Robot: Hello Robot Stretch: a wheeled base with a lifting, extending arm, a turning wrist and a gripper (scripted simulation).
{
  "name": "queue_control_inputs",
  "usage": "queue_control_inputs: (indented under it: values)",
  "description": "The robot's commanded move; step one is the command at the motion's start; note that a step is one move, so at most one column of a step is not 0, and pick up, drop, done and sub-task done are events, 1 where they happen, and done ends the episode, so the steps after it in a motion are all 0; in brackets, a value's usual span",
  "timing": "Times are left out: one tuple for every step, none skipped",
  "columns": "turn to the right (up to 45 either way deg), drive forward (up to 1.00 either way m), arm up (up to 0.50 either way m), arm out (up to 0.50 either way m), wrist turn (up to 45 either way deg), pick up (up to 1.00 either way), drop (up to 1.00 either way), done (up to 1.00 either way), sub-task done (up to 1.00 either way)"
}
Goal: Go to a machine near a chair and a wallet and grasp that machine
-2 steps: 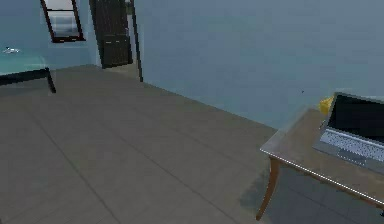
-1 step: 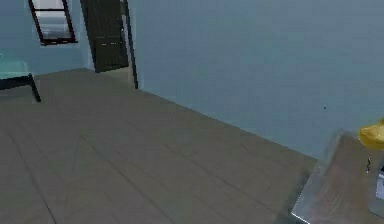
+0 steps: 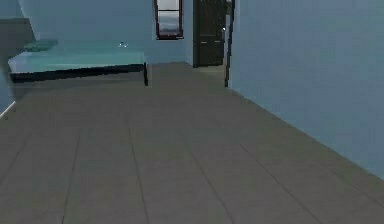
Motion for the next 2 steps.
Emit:
queue_control_inputs:
  values:
    - [45.0, 0.00, 0.00, 0.00, 0.0, 0.00, 0.00, 0.00, 0.00]
    - [45.0, 0.00, 0.00, 0.00, 0.0, 0.00, 0.00, 0.00, 0.00]
